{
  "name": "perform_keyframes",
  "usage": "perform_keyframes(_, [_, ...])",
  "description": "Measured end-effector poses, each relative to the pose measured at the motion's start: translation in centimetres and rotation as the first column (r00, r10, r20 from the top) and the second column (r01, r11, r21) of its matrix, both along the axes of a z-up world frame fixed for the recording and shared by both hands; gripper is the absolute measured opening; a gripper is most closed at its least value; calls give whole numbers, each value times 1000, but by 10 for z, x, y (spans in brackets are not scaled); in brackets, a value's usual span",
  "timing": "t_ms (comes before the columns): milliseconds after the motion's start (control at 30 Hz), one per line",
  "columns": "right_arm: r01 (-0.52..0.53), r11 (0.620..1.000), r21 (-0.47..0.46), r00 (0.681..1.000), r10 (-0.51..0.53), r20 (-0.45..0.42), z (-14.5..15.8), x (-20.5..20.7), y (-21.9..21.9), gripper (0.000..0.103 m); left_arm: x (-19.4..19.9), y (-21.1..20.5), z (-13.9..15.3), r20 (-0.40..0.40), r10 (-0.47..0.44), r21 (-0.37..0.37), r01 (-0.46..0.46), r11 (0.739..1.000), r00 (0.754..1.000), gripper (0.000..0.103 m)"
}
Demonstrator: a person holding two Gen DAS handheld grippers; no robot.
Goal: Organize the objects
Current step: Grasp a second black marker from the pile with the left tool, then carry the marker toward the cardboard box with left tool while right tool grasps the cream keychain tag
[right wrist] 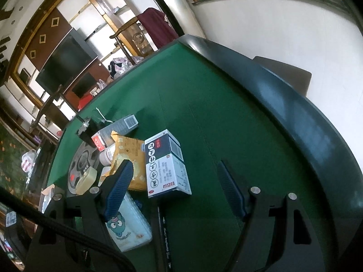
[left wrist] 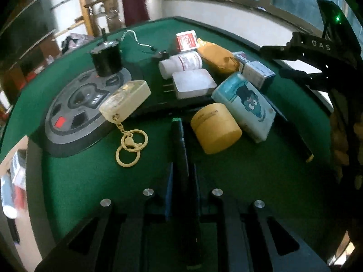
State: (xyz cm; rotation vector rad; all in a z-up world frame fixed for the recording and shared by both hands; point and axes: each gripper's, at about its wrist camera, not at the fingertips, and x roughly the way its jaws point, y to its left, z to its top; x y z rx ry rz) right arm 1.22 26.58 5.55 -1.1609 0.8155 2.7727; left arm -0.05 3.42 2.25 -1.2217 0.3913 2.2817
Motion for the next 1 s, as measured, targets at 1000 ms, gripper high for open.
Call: perform_keyframes(1000, [-343,911,-228,904,386,184,2,-75,-162,76,78,-196,81,-64,339,474,-271,838,938,12])
